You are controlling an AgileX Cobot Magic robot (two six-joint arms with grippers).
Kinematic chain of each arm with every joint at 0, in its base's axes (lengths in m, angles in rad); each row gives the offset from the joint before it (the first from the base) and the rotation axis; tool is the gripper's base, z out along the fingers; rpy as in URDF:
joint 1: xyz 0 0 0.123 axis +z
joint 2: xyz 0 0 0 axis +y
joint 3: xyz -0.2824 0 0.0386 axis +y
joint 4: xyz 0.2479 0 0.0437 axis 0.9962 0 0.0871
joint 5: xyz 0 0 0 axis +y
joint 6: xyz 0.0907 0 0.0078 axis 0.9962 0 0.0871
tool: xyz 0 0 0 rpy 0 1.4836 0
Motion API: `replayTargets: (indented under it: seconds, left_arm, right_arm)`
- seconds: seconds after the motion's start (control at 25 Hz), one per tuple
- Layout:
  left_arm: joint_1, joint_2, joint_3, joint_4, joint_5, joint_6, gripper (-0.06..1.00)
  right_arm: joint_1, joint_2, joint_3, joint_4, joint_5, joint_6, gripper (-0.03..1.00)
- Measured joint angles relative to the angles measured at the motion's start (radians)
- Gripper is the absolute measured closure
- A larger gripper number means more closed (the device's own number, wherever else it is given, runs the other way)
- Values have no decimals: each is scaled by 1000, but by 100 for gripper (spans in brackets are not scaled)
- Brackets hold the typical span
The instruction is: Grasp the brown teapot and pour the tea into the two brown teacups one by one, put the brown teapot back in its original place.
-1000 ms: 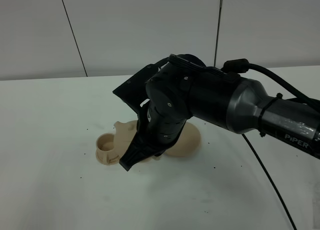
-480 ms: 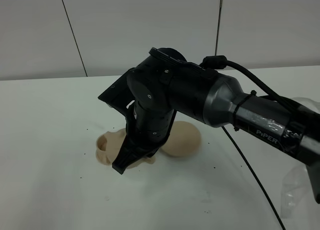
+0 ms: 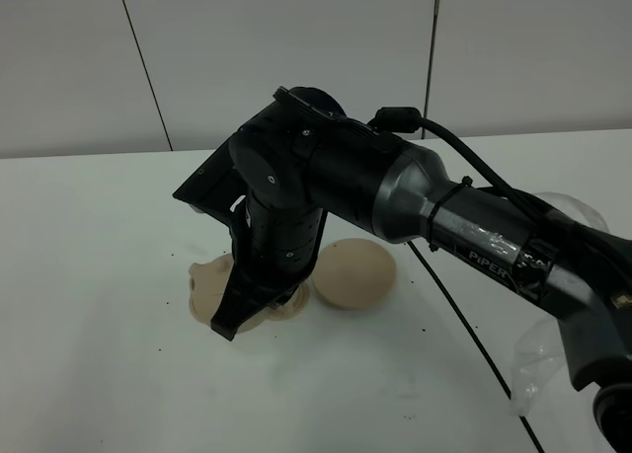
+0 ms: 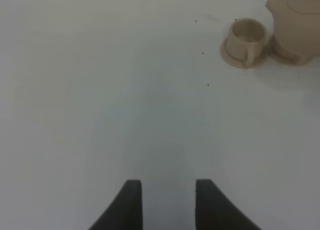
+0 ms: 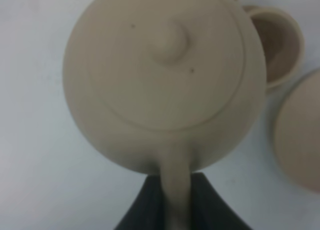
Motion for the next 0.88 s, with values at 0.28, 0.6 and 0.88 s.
replayTargets:
  seconds: [0.28, 0.6, 0.88]
  left_arm:
    - [0, 0, 0, 0, 0, 0, 62]
    - [0, 0, 0, 0, 0, 0, 62]
    - [0, 0, 0, 0, 0, 0, 62]
  right_arm:
    - [0, 30, -50, 0, 21, -86, 87]
    - [0, 35, -72, 0, -2, -185, 87]
    - [0, 38, -72, -21, -48, -227, 87]
